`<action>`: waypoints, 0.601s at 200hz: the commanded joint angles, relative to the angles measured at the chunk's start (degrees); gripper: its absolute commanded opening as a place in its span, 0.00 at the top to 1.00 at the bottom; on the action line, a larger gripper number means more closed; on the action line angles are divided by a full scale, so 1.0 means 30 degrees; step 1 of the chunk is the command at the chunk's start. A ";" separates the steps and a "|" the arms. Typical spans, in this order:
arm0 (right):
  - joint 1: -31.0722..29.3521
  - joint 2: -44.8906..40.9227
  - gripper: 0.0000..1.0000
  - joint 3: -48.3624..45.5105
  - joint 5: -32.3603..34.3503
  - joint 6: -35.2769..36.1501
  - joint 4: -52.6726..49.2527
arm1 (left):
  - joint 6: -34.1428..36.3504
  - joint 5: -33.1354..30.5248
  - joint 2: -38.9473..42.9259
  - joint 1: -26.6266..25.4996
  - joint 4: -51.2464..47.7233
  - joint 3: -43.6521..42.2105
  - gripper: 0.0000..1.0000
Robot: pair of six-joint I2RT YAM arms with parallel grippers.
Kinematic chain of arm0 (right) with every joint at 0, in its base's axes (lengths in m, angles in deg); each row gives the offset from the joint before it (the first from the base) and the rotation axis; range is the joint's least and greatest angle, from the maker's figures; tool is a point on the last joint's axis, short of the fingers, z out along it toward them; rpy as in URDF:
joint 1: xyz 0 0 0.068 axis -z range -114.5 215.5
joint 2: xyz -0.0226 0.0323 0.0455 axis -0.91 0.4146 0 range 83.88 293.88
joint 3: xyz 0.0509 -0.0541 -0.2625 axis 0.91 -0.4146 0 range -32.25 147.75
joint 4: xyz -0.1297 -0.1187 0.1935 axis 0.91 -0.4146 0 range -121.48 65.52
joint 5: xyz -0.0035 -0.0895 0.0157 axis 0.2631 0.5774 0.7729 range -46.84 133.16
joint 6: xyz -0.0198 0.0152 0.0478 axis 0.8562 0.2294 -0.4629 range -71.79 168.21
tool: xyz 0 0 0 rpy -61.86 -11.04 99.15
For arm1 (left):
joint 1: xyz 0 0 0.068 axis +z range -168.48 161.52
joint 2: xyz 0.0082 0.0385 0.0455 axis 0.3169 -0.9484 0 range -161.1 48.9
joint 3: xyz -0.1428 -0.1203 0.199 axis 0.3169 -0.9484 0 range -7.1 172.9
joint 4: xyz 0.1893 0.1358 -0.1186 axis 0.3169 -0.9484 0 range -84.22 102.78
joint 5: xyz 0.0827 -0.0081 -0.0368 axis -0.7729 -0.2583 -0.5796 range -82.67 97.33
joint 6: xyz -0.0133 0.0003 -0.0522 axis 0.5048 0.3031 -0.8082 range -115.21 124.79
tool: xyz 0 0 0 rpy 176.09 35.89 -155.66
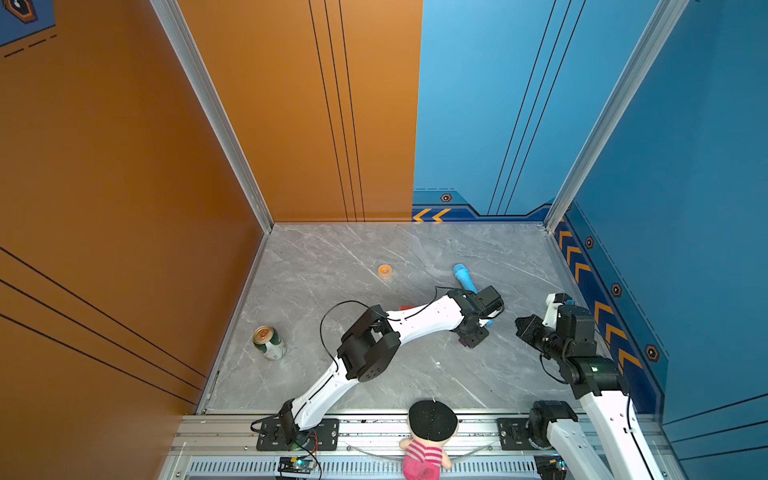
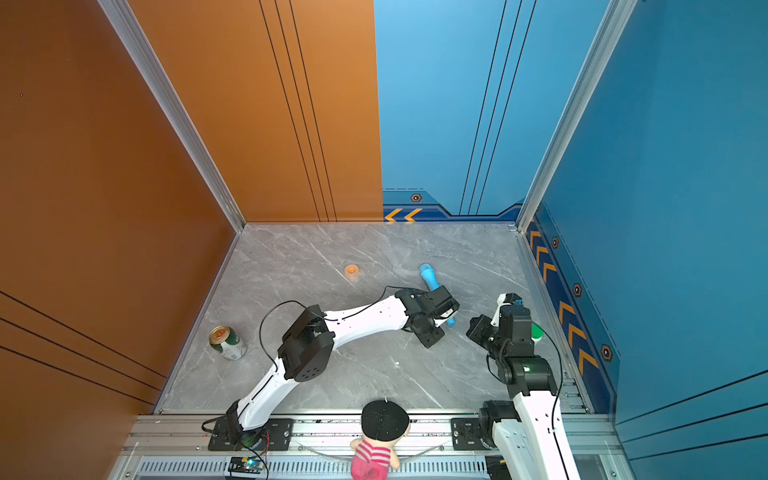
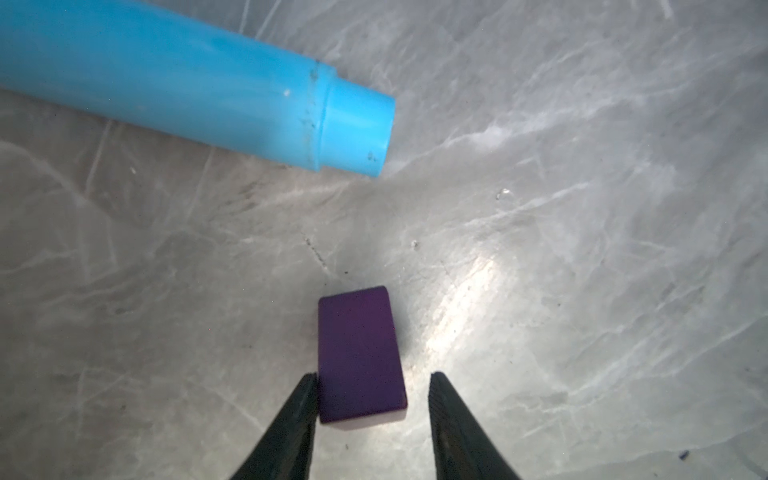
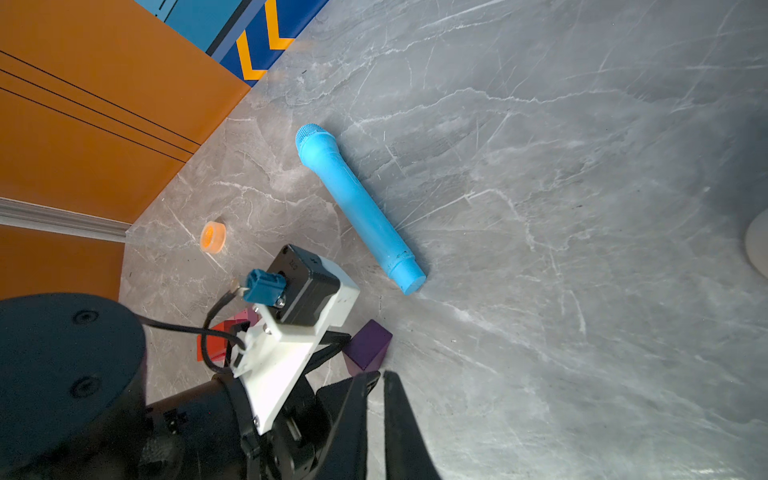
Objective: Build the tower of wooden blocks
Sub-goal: 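Close the left gripper on the purple block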
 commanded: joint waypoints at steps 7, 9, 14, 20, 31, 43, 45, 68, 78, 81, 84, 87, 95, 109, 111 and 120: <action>0.0209 -0.0218 0.88 -0.0262 -0.0247 0.0490 -0.0504 | -0.0212 -0.0313 -0.0512 -0.0005 -0.0397 0.0537 0.57; 0.0209 -0.0220 0.88 -0.0276 -0.0251 0.0492 -0.0504 | -0.0212 -0.0295 -0.0498 0.0026 -0.0390 0.0553 0.57; 0.0233 -0.0202 0.88 -0.0275 -0.0262 0.0483 -0.0504 | -0.0212 -0.0308 -0.0491 0.0030 -0.0375 0.0534 0.57; 0.0238 -0.0206 0.88 -0.0277 -0.0289 0.0483 -0.0504 | -0.0212 -0.0318 -0.0513 0.0035 -0.0397 0.0538 0.57; 0.0267 -0.0207 0.88 -0.0313 -0.0291 0.0483 -0.0504 | -0.0213 -0.0303 -0.0512 0.0042 -0.0378 0.0539 0.57; 0.0293 -0.0242 0.88 -0.0339 -0.0321 0.0490 -0.0504 | -0.0239 -0.0308 -0.0578 0.0028 -0.0395 0.0559 0.57; 0.0296 -0.0248 0.88 -0.0339 -0.0343 0.0484 -0.0504 | -0.0241 -0.0309 -0.0573 0.0027 -0.0397 0.0566 0.57; 0.0326 -0.0279 0.88 -0.0339 -0.0350 0.0490 -0.0504 | -0.0244 -0.0318 -0.0645 0.0037 -0.0397 0.0603 0.56; 0.0354 -0.0302 0.88 -0.0349 -0.0377 0.0483 -0.0504 | -0.0244 -0.0315 -0.0660 0.0041 -0.0405 0.0617 0.56; 0.0355 -0.0289 0.88 -0.0341 -0.0379 0.0483 -0.0508 | -0.0257 -0.0303 -0.0699 0.0054 -0.0424 0.0632 0.56; 0.0355 -0.0288 0.88 -0.0340 -0.0379 0.0483 -0.0505 | -0.0243 -0.0284 -0.0711 0.0041 -0.0423 0.0645 0.56; 0.0355 -0.0291 0.88 -0.0317 -0.0383 0.0483 -0.0512 | -0.0267 -0.0289 -0.0724 0.0029 -0.0441 0.0661 0.56; 0.0385 -0.0283 0.88 -0.0339 -0.0408 0.0483 -0.0504 | -0.0271 -0.0274 -0.0757 0.0039 -0.0453 0.0675 0.57; 0.0410 -0.0293 0.88 -0.0365 -0.0424 0.0483 -0.0504 | -0.0274 -0.0282 -0.0805 0.0055 -0.0512 0.0740 0.57; 0.0413 -0.0305 0.88 -0.0360 -0.0420 0.0483 -0.0504 | -0.0272 -0.0287 -0.0805 0.0056 -0.0514 0.0736 0.57; 0.0414 -0.0310 0.88 -0.0352 -0.0445 0.0483 -0.0504 | -0.0272 -0.0263 -0.0841 0.0049 -0.0527 0.0750 0.57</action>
